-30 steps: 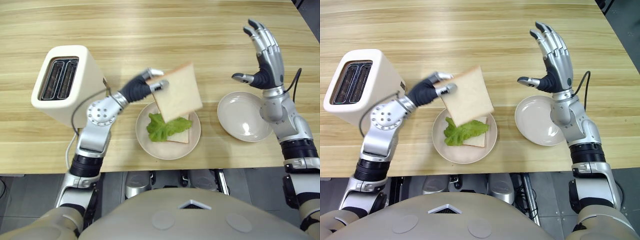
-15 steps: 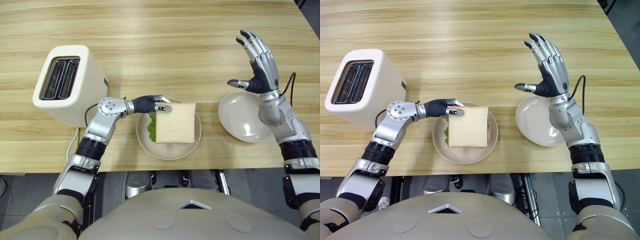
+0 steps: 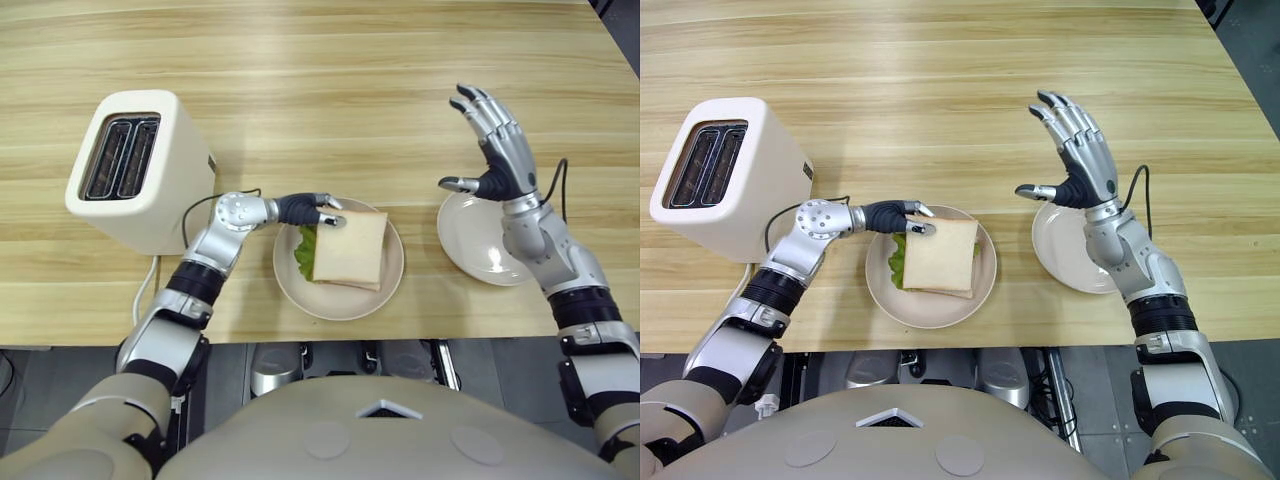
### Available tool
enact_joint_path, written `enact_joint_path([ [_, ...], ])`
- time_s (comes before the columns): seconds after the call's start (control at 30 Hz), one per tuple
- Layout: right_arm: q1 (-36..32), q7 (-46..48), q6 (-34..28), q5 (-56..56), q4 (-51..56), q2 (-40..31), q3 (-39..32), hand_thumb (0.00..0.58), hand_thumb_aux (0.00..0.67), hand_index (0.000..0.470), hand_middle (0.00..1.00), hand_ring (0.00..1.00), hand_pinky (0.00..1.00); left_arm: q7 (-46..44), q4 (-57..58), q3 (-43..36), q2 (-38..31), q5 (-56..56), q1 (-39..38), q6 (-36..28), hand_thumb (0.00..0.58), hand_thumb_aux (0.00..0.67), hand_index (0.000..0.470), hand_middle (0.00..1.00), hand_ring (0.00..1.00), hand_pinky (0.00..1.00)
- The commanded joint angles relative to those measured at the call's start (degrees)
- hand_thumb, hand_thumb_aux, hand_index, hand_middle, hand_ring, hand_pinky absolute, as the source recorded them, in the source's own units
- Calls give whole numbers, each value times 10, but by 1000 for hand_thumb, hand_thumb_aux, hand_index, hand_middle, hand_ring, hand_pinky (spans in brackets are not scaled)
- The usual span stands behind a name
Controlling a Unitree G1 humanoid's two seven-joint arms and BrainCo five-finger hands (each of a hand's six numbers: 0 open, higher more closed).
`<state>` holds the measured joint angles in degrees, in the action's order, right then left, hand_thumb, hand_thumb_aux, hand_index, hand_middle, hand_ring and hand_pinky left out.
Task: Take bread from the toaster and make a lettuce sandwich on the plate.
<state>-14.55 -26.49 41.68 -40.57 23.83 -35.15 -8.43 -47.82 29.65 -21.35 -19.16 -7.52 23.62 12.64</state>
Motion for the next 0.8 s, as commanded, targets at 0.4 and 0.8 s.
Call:
enact_joint_path([
  [0.4, 85, 182, 103, 52, -149, -40, -66, 0, 0, 0, 0, 0, 0, 38, 74, -29, 0, -62, 24, 39, 580, 670, 460, 1000, 1000, 1000],
  [0.8, 90, 376, 59, 25, -137, -18, -181, 0, 0, 0, 0, 0, 0, 63, 101, -35, 14, -75, 42, 52, 580, 670, 460, 1000, 1000, 1000],
])
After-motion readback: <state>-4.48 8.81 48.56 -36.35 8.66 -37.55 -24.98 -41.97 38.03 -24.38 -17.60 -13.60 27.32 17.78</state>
